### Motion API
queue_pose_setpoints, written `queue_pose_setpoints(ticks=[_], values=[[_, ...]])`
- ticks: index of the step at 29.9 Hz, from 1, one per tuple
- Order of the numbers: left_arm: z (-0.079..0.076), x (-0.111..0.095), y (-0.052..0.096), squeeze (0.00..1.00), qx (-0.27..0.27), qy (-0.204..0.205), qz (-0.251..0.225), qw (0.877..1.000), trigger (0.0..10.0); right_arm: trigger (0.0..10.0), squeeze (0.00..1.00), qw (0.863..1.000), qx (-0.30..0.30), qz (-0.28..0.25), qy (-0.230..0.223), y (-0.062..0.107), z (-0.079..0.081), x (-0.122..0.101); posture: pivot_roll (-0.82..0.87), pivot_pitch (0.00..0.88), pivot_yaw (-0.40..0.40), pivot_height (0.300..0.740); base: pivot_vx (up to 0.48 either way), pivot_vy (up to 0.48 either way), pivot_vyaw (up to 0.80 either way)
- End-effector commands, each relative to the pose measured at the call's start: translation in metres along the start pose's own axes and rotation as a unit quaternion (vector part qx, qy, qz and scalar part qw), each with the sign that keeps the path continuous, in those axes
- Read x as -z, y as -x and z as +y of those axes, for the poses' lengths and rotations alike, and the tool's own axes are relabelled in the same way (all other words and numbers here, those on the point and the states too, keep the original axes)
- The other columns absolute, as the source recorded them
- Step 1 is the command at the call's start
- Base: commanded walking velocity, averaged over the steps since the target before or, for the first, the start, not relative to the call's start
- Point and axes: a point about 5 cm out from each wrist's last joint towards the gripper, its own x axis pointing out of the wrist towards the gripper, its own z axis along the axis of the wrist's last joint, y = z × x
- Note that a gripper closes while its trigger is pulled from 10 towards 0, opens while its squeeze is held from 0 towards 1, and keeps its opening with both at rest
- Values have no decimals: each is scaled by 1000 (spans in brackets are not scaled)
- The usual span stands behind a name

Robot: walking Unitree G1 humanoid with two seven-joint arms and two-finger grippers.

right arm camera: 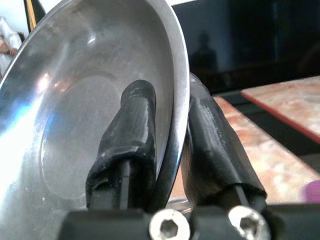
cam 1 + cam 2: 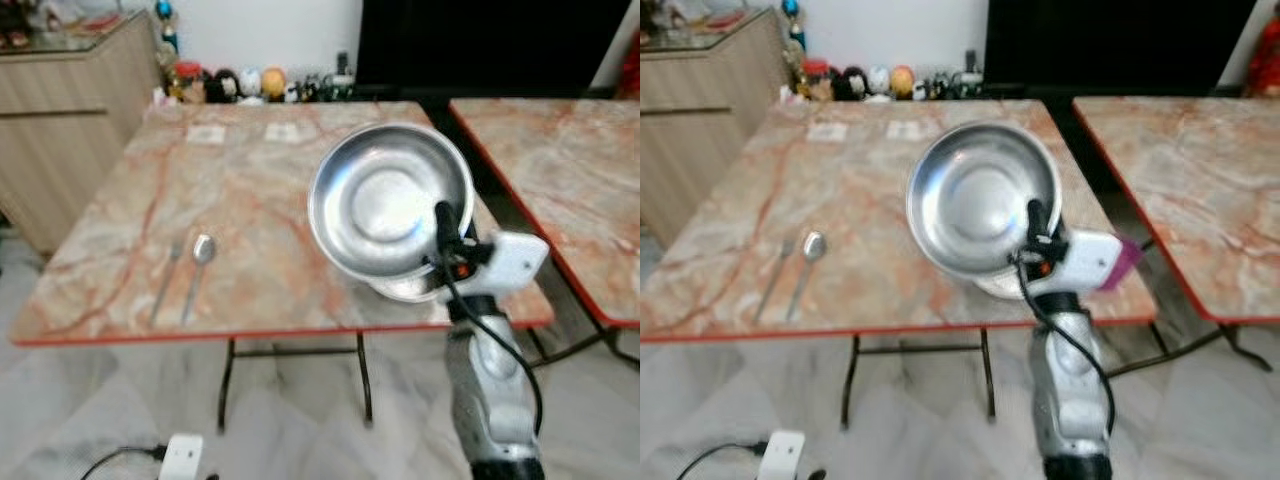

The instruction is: Setting the table

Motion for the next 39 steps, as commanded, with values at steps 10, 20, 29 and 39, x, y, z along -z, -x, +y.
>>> queue_pose_setpoints(ticks=[10,20,29,39], values=[[-3,-9,-3,0,5,-1,-4,1000,10000,10000,0,1000,28,-13,4,-9,-13,-2,-84,0,37,732,0,-426,0],[-1,-6,-2,0,2,5,-1,1000,10000,10000,0,997,72,-20,10,-3,-28,-2,-102,0,58,732,0,-426,0],[-2,0,0,0,7,-2,6,1000,10000,10000,0,994,104,-10,13,5,-41,0,-116,0,63,732,0,-427,0],[-3,-1,-1,0,8,-3,5,1000,10000,10000,0,992,119,-12,24,5,-52,-4,-119,0,63,732,0,-426,0]])
